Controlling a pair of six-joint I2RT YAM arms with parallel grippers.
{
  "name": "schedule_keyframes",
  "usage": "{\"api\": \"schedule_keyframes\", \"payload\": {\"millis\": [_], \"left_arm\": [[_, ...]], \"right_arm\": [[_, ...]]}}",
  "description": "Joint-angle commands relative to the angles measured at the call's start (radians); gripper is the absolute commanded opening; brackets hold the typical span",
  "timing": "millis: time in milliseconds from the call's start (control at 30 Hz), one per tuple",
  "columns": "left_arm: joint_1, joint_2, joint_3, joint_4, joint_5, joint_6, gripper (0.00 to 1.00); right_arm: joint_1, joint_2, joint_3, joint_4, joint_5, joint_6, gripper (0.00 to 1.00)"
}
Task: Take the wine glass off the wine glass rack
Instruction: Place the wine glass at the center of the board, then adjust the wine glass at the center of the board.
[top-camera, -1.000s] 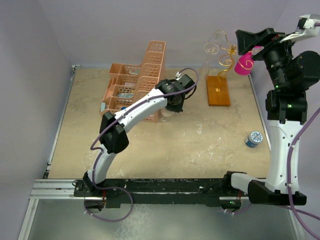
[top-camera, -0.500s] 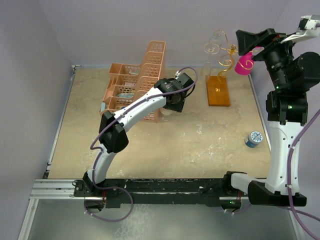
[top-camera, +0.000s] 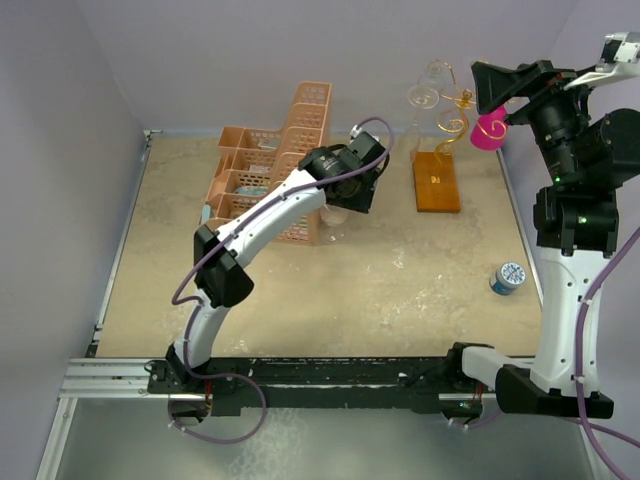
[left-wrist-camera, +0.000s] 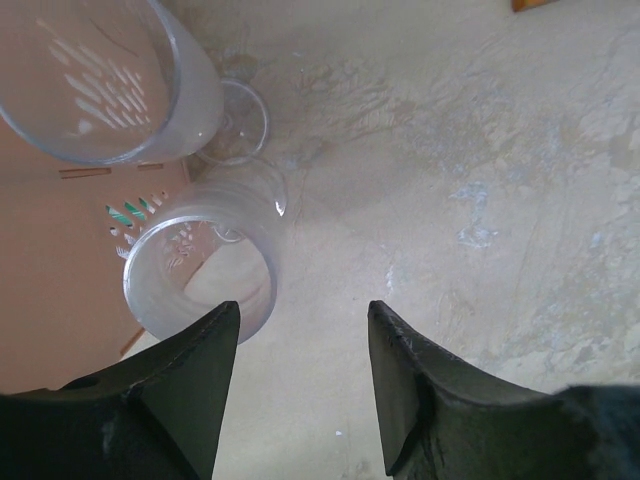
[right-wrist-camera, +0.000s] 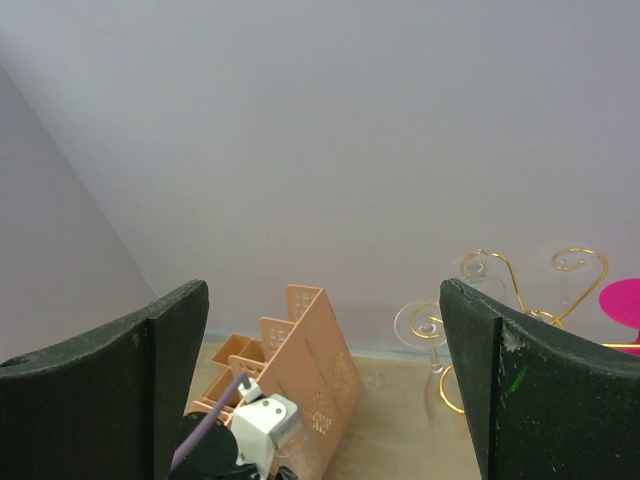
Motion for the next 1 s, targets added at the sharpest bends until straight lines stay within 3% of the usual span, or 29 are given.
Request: {"api": "schedule_keyframes", "payload": {"millis": [0, 433, 633, 967], "left_arm": [[0.006, -0.065, 0.108, -0.023, 0.010, 0.031, 0.52], [0.006, -0.228, 0.162, 0.018, 0.107, 0.048, 0.58], [0.008, -0.377, 0.085, 0.078, 0.097, 0.073, 0.63], [0.011, -0.656, -0.185, 0.188, -0.034, 0.127, 0.66]], "right_arm": [[-0.005, -0.019, 0.029, 0.034, -0.014, 0.007, 0.98], [-0.005, -0.004, -0.016, 0.054, -0.067, 0.008, 0.98], [-0.004, 0.038, -0.047, 0.082, -0.105, -0.003, 0.98], [0.020, 0.079, -0.067, 0.064, -0.154, 0.000, 0.97]]}}
